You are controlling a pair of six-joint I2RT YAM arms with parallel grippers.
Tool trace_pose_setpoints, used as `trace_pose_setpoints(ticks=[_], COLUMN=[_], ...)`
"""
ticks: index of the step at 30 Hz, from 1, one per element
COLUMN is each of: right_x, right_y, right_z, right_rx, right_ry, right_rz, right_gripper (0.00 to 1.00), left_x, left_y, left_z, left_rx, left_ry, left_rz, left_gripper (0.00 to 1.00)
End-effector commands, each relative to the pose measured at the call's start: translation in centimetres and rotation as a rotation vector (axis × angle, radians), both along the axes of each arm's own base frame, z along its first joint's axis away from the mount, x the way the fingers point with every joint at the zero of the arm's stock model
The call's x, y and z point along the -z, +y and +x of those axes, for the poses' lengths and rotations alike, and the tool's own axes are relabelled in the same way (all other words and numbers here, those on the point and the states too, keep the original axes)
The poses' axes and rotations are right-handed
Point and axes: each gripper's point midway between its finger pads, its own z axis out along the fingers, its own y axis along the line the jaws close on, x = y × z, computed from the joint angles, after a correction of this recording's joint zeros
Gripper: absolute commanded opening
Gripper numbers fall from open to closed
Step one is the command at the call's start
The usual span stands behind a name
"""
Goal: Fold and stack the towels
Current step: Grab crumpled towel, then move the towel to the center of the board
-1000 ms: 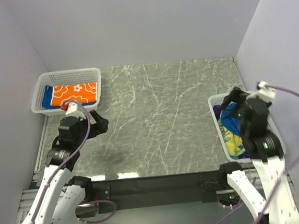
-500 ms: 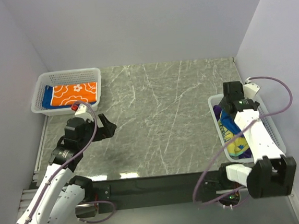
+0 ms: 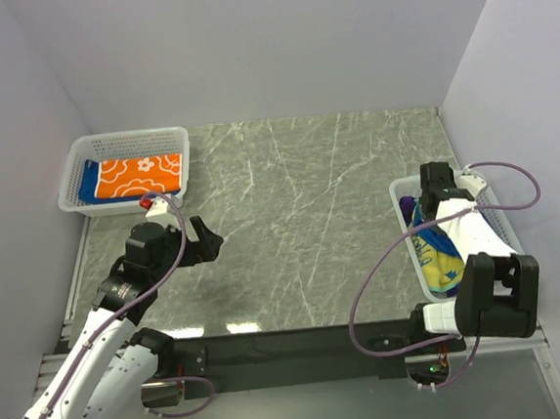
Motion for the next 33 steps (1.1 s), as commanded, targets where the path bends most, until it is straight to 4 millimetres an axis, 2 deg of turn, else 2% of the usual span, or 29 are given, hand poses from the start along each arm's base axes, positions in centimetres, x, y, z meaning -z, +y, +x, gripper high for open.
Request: trace_pose_setpoints(ticks=[1,2,3,5,6,7,8,9,10,11,12,14,15,18,20,21,23,26,28,29,30,31,32,33], right_x=[-4.3,-5.2,-7.7,-10.4,-13.6,-15.2,-16.9,-20.6,-22.5,-24.4,-28.0,-31.7,-34.9,-41.1,-43.6,-45.7,-47.7,-48.3,-46.5,-45.7,-42.9,-41.2,-39.0,-34.5], right_y=[-1.3,-1.3,-1.4,-0.9,-0.8,-0.4,0.7,1.4,1.9,4.4,5.7,8.2,10.6,15.2,19.3,20.4,24.1,28.3,31.2,33.6,35.6,37.1,39.5,41.2], right_z=[0.3,0.1,0.7,1.1,1.9,2.3,3.0,4.0,4.5,5.5,6.6,8.1,9.2,10.8,10.9,10.9,10.1,8.3,6.7,5.2,4.1,3.1,1.1,-0.1], right_rx=[0.037,0.029,0.007,-0.033,-0.062,-0.088,-0.144,-0.186,-0.215,-0.305,-0.363,-0.455,-0.54,-0.702,-0.841,-0.876,-1.003,-1.144,-1.269,-1.358,-1.445,-1.501,-1.571,-1.62], right_ry=[-0.109,-0.116,-0.168,-0.21,-0.27,-0.302,-0.334,-0.402,-0.435,-0.47,-0.529,-0.61,-0.68,-0.849,-0.937,-0.999,-1.082,-1.146,-1.131,-1.13,-1.07,-1.03,-0.972,-0.861], right_rz=[-0.079,-0.085,-0.106,-0.123,-0.143,-0.148,-0.148,-0.165,-0.172,-0.17,-0.194,-0.183,-0.177,-0.164,-0.114,-0.107,-0.065,-0.003,0.066,0.119,0.181,0.232,0.317,0.369], right_gripper=[0.0,0.0,0.0,0.0,0.0,0.0,0.0,0.0,0.0,0.0,0.0,0.0,0.0,0.0,0.0,0.0,0.0,0.0,0.0,0.0,0.0,0.0,0.0,0.0], left_x=[-1.0,-0.9,-1.0,-0.9,-0.8,-0.7,-0.7,-0.5,-0.6,-0.5,-0.4,-0.3,-0.3,0.0,-0.1,-0.2,-0.6,-1.4,-1.7,-2.3,-2.5,-2.8,-3.4,-3.7], left_y=[-0.1,-0.2,-0.2,-0.3,-0.3,-0.3,-0.3,-0.3,-0.3,0.1,0.1,0.3,0.3,0.4,0.4,0.5,0.8,1.1,1.6,1.8,2.3,2.6,3.0,3.4], left_z=[0.1,0.1,0.1,0.1,0.2,0.2,0.2,0.2,0.2,0.5,0.5,0.7,0.7,0.8,0.9,0.9,0.9,0.8,0.9,0.8,0.9,0.8,0.7,0.7], left_rx=[0.0,0.003,0.006,0.006,0.006,0.006,0.006,0.008,0.006,-0.018,-0.022,-0.031,-0.035,-0.039,-0.043,-0.047,-0.059,-0.076,-0.103,-0.114,-0.143,-0.16,-0.182,-0.201], left_ry=[-0.034,-0.031,-0.031,-0.027,-0.023,-0.02,-0.02,-0.014,-0.014,-0.016,-0.012,-0.005,-0.002,0.008,0.004,-0.001,-0.022,-0.057,-0.075,-0.097,-0.107,-0.118,-0.144,-0.155], left_rz=[-0.003,-0.002,-0.002,0.0,0.0,0.003,0.003,0.005,0.006,0.018,0.021,0.026,0.025,0.028,0.027,0.027,0.022,0.008,0.003,-0.005,-0.003,-0.004,-0.015,-0.018], left_gripper=[0.99,0.99,0.99,0.99,0.99,0.99,0.99,0.99,0.99,0.99,0.99,0.99,0.99,0.99,0.99,0.99,0.99,0.99,0.99,0.99,1.0,0.99,0.99,0.99])
